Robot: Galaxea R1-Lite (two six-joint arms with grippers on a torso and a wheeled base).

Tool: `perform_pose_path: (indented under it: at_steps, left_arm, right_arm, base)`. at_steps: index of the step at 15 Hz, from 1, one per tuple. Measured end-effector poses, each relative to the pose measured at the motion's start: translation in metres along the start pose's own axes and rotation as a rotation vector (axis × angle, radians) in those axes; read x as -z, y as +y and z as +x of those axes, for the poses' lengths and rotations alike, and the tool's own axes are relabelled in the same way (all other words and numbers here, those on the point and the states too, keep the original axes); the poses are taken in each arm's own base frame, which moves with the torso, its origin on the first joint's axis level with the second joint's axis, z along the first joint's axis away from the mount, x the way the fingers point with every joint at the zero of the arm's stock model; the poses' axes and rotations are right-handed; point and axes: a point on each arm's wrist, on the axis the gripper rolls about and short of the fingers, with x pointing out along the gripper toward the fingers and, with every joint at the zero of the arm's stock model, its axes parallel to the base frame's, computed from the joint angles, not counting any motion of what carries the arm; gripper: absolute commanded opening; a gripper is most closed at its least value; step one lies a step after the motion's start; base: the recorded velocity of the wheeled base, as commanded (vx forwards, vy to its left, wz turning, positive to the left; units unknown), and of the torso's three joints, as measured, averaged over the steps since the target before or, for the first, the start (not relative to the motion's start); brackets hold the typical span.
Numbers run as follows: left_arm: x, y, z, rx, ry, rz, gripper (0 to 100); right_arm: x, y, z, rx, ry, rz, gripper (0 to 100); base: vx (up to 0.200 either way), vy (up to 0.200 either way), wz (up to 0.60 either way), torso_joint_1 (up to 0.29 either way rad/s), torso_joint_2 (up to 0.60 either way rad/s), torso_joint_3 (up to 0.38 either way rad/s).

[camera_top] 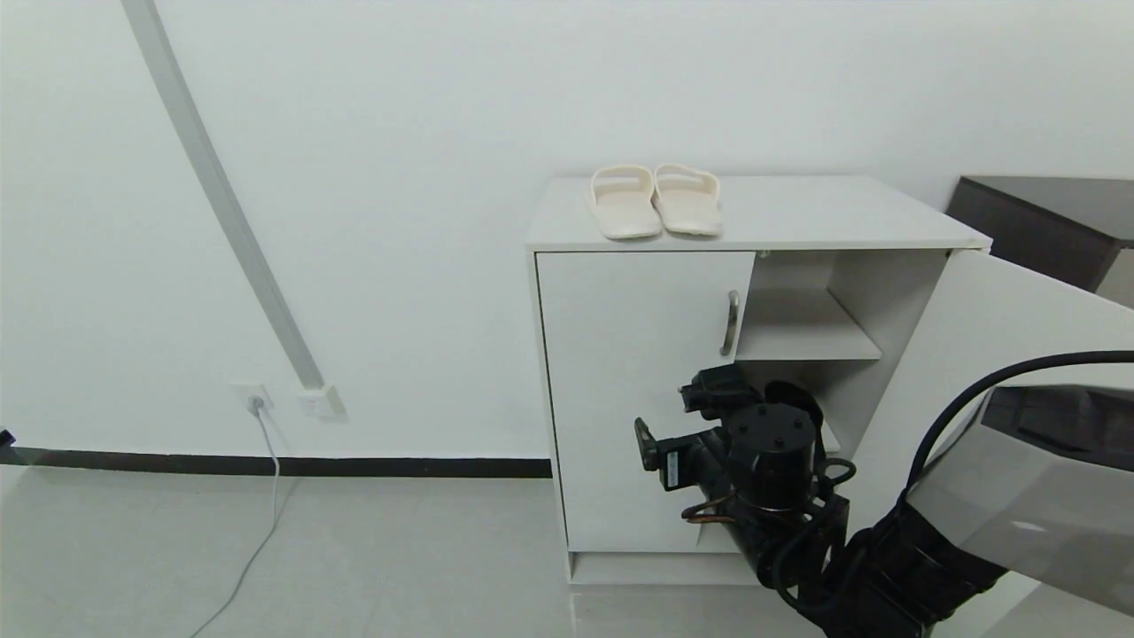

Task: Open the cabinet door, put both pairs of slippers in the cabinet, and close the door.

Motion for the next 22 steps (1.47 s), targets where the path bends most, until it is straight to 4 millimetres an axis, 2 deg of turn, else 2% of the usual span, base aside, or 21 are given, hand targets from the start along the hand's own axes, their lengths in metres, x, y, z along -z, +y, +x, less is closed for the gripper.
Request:
perform_pose_path:
  at_steps: [16, 22]
  left_arm:
    - [0.0, 0.0, 0.0, 0.0, 0.0, -0.001, 0]
    - [0.0, 0.0, 0.0, 0.0, 0.0, -0.002, 0]
  right_arm:
    - [0.0052, 0.0004, 0.001, 0.003, 0.013, -0.007, 100]
    - [0.0057, -0.0003, 0.0002, 0.004, 0.007, -0.005, 100]
  base:
    - [0.0, 0.0, 0.0, 0.225, -0.55, -0.32]
    - [0.0, 0.0, 0.0, 0.189, -0.41, -0.223]
